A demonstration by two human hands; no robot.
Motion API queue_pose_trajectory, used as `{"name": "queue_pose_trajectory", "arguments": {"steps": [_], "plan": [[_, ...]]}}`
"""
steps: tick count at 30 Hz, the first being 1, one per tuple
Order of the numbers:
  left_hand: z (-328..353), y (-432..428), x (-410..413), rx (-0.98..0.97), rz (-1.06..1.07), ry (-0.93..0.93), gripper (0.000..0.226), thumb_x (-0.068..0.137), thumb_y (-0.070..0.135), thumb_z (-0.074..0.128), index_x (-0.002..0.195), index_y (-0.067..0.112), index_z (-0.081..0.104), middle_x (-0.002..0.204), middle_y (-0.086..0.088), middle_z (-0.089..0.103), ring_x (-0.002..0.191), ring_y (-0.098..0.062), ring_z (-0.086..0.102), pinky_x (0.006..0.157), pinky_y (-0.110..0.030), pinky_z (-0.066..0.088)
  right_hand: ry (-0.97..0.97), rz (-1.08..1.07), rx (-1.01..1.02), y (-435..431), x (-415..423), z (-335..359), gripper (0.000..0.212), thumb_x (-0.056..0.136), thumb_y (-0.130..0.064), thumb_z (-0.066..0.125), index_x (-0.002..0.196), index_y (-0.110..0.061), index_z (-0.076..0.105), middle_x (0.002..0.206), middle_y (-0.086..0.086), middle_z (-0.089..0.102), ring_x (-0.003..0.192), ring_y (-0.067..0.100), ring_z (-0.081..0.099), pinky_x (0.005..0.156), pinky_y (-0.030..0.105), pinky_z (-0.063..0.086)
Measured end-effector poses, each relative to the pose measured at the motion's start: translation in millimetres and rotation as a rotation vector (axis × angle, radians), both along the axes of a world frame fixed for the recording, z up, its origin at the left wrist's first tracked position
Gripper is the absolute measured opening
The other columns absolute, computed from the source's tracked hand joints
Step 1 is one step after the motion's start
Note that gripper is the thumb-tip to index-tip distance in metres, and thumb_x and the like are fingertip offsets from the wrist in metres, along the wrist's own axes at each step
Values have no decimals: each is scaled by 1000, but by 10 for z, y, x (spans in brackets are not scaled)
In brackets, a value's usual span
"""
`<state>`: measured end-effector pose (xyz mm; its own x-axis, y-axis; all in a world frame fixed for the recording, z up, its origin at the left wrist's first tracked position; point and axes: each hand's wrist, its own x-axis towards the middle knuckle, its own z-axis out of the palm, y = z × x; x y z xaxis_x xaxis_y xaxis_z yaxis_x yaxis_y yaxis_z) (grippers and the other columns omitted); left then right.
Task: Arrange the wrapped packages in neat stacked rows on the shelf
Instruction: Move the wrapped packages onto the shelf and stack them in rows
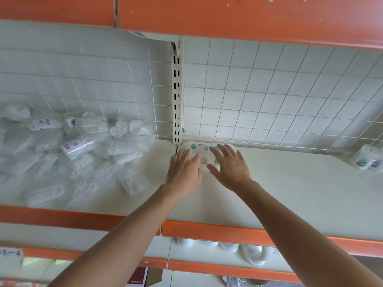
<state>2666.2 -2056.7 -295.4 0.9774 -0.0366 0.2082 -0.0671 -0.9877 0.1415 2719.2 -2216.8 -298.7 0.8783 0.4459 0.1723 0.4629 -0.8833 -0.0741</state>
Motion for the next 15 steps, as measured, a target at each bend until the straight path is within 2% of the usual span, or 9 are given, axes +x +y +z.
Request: {"name": "queue_pose_trajectory", "arguments": {"steps": [6, 11, 15], "plan": [[72, 463, -231, 54, 137, 64, 57, 101, 38, 38, 151, 16, 20, 153, -10, 23, 145, -32, 12, 116, -48, 19, 44, 125, -8, 510, -43, 7, 68, 96, -57, 36, 153, -34, 8, 161, -2, 9, 149, 21, 0, 120, 49, 5], [121, 822, -553, 63, 259, 3, 50, 98, 35, 43, 142, 14, 35, 143, -7, 36, 132, -28, 31, 104, -40, 33, 53, 251, 0, 998, -152, -44, 69, 97, -57, 36, 154, -29, 7, 162, -1, 5, 149, 21, -2, 121, 47, 3], [92, 1066, -735, 33, 329, 51, 45, 98, 37, 41, 136, 14, 43, 138, -5, 41, 126, -26, 35, 98, -38, 37, 86, 340, 15, 1341, -210, -78, 68, 98, -54, 36, 154, -29, 8, 162, -3, 5, 149, 20, -2, 120, 44, 3]]}}
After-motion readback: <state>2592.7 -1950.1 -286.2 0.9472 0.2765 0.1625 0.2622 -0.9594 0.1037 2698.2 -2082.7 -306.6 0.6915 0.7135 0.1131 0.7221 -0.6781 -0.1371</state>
